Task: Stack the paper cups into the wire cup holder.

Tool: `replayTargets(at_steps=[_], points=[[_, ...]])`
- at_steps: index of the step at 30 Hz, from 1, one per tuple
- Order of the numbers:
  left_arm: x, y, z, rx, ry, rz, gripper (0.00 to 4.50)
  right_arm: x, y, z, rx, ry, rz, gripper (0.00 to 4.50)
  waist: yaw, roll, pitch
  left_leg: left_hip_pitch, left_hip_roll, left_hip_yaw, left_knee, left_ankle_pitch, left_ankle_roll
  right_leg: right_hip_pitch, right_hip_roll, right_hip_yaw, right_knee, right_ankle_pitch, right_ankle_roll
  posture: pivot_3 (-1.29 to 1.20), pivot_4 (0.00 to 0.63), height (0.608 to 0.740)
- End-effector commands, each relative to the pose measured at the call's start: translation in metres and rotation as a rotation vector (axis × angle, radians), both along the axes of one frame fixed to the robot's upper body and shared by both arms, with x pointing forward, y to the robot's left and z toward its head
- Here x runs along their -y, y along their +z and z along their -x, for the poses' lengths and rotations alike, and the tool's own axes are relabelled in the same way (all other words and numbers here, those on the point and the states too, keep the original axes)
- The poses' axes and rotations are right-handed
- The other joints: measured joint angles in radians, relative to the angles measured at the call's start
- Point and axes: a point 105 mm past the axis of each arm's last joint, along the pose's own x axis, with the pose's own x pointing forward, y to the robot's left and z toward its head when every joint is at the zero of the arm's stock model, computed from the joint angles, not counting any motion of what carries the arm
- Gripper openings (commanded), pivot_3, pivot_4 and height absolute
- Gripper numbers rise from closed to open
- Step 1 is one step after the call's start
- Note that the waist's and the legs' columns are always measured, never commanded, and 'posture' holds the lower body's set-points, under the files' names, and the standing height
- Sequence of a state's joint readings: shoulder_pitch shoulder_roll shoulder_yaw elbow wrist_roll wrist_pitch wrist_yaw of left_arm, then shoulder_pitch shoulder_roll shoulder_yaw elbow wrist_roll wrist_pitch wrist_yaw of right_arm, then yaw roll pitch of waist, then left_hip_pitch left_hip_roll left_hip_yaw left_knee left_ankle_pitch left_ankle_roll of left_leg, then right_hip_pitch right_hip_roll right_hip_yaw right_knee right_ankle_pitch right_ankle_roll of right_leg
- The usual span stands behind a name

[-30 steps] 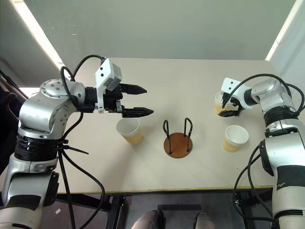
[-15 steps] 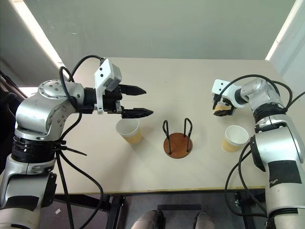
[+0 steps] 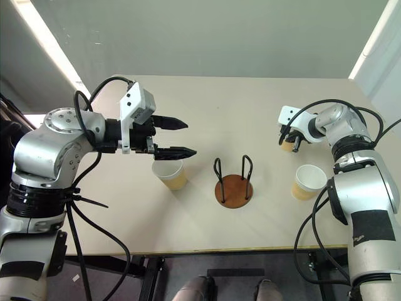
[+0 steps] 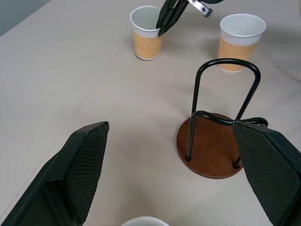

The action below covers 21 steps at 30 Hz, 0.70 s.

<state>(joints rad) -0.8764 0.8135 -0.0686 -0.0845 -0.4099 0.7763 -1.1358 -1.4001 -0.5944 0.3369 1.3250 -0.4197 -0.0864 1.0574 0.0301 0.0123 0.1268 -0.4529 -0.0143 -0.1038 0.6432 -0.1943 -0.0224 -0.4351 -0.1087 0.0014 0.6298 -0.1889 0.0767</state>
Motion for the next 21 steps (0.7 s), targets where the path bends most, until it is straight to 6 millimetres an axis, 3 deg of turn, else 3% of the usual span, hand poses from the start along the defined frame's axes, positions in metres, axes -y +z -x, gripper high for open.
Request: replayTargets(at_steps=[1, 4, 8, 11, 13, 16, 21], points=[[-0.004, 0.010, 0.008, 0.041, -0.027, 0.000, 4.50, -0.001, 0.029, 0.000, 0.053, 0.023, -0.046, 0.03, 0.000, 0.000, 0.000, 0.000, 0.000, 0.000, 0.000, 0.000, 0.000, 0.000, 0.000, 0.000, 0.000, 0.000, 0.000, 0.00, 0.150, 0.740], [-0.009, 0.011, 0.010, 0.037, -0.027, -0.002, 4.50, -0.004, 0.040, 0.005, 0.051, 0.065, -0.078, 0.03, 0.000, 0.000, 0.000, 0.000, 0.000, 0.000, -0.001, 0.000, 0.000, 0.000, 0.000, 0.000, 0.000, 0.000, -0.001, 0.00, 0.150, 0.740], [-0.019, 0.019, 0.017, 0.027, -0.042, 0.030, 4.50, -0.020, 0.082, 0.023, 0.064, 0.239, -0.120, 0.03, -0.001, 0.001, 0.001, -0.002, 0.000, 0.000, -0.002, 0.000, 0.000, -0.002, 0.000, 0.000, 0.000, 0.000, -0.001, 0.00, 0.150, 0.740], [-0.028, 0.022, 0.018, 0.021, -0.032, 0.056, 4.50, -0.042, 0.127, 0.053, 0.090, 0.424, -0.148, 0.03, -0.003, 0.002, 0.001, -0.002, 0.001, 0.000, -0.006, 0.001, -0.001, -0.003, 0.001, 0.000, 0.001, -0.001, -0.002, 0.00, 0.150, 0.740], [-0.030, 0.024, 0.018, 0.024, -0.029, 0.064, 4.50, -0.054, 0.143, 0.074, 0.101, 0.508, -0.157, 0.03, -0.005, 0.001, 0.001, -0.001, 0.002, 0.001, -0.009, 0.001, -0.002, -0.003, 0.002, -0.001, 0.001, -0.002, -0.004, 0.00, 0.150, 0.740], [-0.032, 0.024, 0.017, 0.030, -0.032, 0.065, 4.50, -0.068, 0.148, 0.097, 0.095, 0.572, -0.165, 0.03, -0.004, 0.000, 0.000, -0.001, 0.004, 0.000, -0.009, 0.001, -0.002, -0.002, 0.004, -0.002, 0.000, -0.008, -0.014, 0.00, 0.150, 0.740], [-0.035, 0.026, 0.011, 0.040, -0.030, 0.055, 4.50, -0.085, 0.138, 0.128, 0.036, 0.650, -0.141, 0.03, -0.006, 0.000, 0.001, -0.002, 0.007, 0.000, -0.006, 0.001, -0.003, -0.001, 0.007, -0.002, -0.002, -0.008, -0.014, 0.00, 0.150, 0.740]])
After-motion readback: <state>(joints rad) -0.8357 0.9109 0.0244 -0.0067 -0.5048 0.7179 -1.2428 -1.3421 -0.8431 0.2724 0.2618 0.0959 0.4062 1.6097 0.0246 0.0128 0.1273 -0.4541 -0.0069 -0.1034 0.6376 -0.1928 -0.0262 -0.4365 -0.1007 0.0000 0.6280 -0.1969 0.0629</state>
